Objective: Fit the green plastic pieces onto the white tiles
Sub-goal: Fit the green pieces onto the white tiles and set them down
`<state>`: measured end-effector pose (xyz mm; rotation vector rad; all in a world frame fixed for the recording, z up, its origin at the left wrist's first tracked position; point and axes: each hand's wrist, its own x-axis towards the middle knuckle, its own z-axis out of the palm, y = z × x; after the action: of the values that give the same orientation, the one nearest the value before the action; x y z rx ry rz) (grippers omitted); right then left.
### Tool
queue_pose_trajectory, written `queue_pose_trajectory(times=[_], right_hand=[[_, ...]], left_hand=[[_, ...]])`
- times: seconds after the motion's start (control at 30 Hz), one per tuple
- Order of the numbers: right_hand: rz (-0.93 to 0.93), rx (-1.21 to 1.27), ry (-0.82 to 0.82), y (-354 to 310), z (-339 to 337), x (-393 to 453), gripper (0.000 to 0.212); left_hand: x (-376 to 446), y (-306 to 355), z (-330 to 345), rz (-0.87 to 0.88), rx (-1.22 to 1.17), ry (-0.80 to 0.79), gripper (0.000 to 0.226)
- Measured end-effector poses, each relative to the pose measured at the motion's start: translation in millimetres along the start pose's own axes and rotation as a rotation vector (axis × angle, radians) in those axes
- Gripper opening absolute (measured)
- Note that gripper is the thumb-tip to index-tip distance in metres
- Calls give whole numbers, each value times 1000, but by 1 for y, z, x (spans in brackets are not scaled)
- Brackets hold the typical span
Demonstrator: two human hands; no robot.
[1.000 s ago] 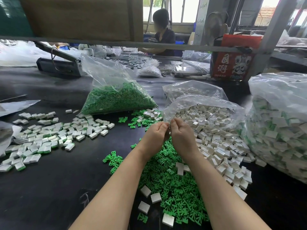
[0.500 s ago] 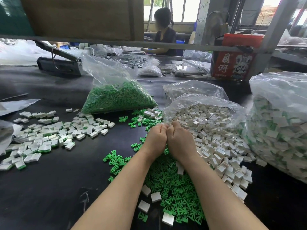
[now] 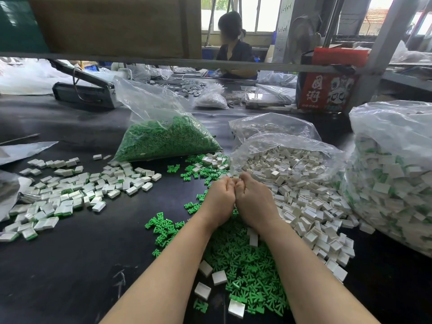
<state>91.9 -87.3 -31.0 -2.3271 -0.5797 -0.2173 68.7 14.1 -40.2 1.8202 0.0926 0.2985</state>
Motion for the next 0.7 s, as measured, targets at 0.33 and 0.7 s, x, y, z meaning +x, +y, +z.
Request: queue_pose_trajectory(times=[0.33, 0.7], right_hand=[[-33, -18, -25, 1, -3, -1, 15], [-13, 161, 33, 0, 2, 1, 16]], left_hand=[[0, 2, -3, 1, 67, -52, 27], [-4, 3, -4, -28, -140, 18, 30]])
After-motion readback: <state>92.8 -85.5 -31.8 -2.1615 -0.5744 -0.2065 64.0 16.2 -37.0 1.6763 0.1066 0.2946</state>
